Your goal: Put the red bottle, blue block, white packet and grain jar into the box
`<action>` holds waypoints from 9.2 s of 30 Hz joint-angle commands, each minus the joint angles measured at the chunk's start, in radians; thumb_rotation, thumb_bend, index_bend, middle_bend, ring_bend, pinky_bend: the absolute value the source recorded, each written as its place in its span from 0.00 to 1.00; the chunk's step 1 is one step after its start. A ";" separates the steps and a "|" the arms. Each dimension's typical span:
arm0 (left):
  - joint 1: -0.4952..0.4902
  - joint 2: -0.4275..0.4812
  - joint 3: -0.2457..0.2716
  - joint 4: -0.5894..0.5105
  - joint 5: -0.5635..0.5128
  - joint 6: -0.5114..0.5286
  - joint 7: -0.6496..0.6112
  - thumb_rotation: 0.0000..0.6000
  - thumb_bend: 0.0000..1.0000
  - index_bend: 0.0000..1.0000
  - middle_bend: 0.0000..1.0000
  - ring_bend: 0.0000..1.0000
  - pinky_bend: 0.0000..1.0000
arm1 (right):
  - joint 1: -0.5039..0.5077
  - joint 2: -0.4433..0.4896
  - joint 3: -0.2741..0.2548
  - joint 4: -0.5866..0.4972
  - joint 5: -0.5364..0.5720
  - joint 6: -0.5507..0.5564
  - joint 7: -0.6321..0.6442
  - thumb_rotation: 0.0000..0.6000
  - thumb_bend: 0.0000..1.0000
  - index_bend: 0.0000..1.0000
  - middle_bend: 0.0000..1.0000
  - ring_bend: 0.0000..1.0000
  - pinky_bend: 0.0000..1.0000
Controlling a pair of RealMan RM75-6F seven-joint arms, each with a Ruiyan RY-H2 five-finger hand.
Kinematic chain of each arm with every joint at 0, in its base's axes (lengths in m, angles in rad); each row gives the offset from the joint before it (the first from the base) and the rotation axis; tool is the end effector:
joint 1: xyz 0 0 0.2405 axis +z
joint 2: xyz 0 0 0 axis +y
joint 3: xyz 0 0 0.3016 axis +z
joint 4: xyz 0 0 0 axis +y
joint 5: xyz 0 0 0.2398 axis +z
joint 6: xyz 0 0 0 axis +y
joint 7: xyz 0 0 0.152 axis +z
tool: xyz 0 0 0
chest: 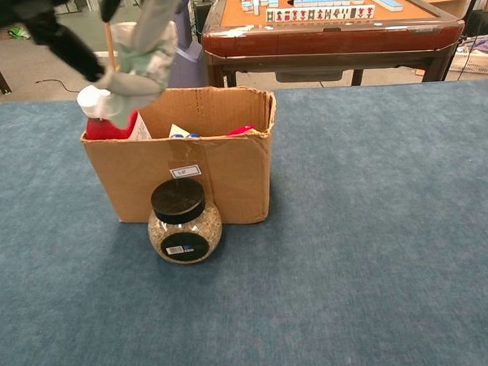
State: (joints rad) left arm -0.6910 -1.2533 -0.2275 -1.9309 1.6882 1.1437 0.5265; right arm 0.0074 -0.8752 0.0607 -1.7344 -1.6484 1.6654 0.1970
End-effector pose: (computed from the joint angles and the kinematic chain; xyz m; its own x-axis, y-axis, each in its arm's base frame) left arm -0.0640 0.3079 0.0691 0.4521 -0.2700 0.8501 0.4695 -0.7384 -0.4841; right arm -0.3284 -0.1664 0.2409 0.3158 0.1358 0.9391 -0.9352 -0.1225 0.3322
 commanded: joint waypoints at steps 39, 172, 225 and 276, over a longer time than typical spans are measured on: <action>-0.197 -0.245 -0.046 0.222 -0.378 -0.118 0.341 1.00 0.17 0.19 0.21 0.13 0.35 | 0.013 0.009 -0.005 0.000 0.001 -0.029 0.032 1.00 0.29 0.45 0.53 0.43 0.58; -0.230 -0.174 0.329 0.617 0.297 -0.114 -0.210 1.00 0.17 0.37 0.28 0.25 0.49 | -0.004 0.030 0.021 0.013 0.050 -0.008 0.087 1.00 0.29 0.45 0.53 0.43 0.58; -0.162 -0.079 0.334 0.424 0.276 -0.110 -0.054 1.00 0.17 0.21 0.19 0.26 0.55 | 0.005 0.022 0.013 0.010 0.038 -0.026 0.069 1.00 0.29 0.45 0.53 0.43 0.58; -0.144 -0.154 0.340 0.560 0.281 -0.037 -0.157 1.00 0.21 0.52 0.50 0.53 0.79 | 0.003 0.024 0.015 0.010 0.041 -0.022 0.074 1.00 0.29 0.45 0.53 0.43 0.58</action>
State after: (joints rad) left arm -0.8362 -1.4073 0.1113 -1.3724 1.9651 1.1030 0.3706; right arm 0.0104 -0.8512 0.0758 -1.7242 -1.6070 1.6436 0.2708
